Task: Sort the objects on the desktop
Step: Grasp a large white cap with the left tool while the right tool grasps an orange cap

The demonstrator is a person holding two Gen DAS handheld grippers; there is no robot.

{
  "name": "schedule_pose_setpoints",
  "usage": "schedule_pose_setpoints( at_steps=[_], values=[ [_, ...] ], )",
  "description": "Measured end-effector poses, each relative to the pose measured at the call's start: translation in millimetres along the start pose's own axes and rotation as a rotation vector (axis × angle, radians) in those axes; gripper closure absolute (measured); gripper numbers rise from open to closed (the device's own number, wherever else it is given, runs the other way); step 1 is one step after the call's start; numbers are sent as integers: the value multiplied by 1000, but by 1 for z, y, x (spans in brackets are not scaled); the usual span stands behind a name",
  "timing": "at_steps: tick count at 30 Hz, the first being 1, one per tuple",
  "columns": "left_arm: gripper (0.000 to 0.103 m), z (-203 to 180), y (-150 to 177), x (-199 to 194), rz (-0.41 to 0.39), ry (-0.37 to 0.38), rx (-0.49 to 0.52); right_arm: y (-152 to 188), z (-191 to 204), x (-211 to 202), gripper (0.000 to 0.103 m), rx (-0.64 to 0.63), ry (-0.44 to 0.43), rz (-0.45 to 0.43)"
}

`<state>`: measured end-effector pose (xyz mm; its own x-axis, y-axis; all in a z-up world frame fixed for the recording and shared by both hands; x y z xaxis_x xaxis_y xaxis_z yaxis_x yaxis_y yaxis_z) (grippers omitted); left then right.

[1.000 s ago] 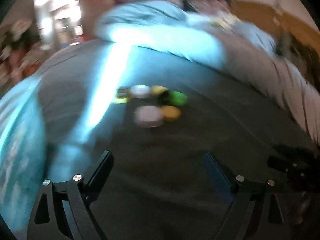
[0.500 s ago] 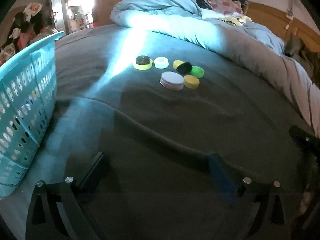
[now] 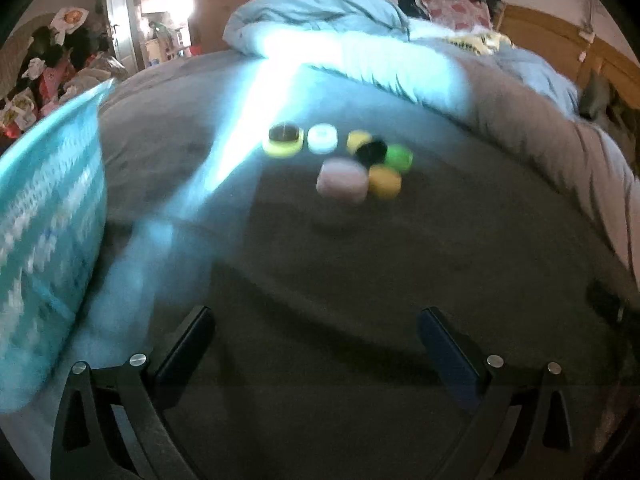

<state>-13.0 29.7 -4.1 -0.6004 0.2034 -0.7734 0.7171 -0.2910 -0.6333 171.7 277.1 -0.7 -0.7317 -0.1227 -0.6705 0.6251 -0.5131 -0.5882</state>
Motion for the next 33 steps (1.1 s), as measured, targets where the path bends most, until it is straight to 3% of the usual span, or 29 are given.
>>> schedule_pose_setpoints(
  at_steps=[3, 8, 12, 13, 15, 16, 18, 22, 24, 26, 33],
  values=[
    [3, -3, -28, 18, -18, -13, 18, 0, 2, 1, 0, 0, 2, 0],
    [23, -6, -57, 61, 46, 12, 95, 0, 2, 2, 0, 0, 1, 1],
    [20, -4, -73, 79, 49, 14, 118, 0, 3, 2, 0, -3, 7, 4],
    [25, -5, -74, 82, 53, 18, 125, 0, 4, 2, 0, -6, 7, 6],
    [56, -6, -74, 79, 48, 20, 131, 0, 5, 0, 1, -12, 3, 12],
    [60, -6, -73, 74, 42, 23, 133, -1, 8, -2, 2, -23, 2, 19],
    [60, -3, -67, 60, 16, 37, 106, -3, 17, -4, 16, -53, -35, 25],
    [60, 11, -40, 44, -5, 26, 44, -16, 53, 13, 25, -194, -91, 48],
    [60, 17, -35, 41, -15, 37, 11, -26, 71, 37, 45, -240, -124, 83],
    [60, 19, -35, 43, -16, 39, -2, -34, 93, 69, 55, -285, -158, 143],
    [60, 24, -32, 47, -24, 66, -26, -57, 148, 148, 56, -360, -159, 213]
  ],
)
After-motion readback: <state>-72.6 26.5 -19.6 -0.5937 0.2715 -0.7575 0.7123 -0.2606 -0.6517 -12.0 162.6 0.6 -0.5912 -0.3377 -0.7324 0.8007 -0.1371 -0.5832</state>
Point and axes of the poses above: each gripper's, at about its wrist camera, not at the fingertips, and x roughly the way its jaws point, z to its left, y to its underside, the point moved 4 cm from there along x, roughly the way its jaws point, and after that the axes turned 3 degrees about x, right-handed, at the moved point
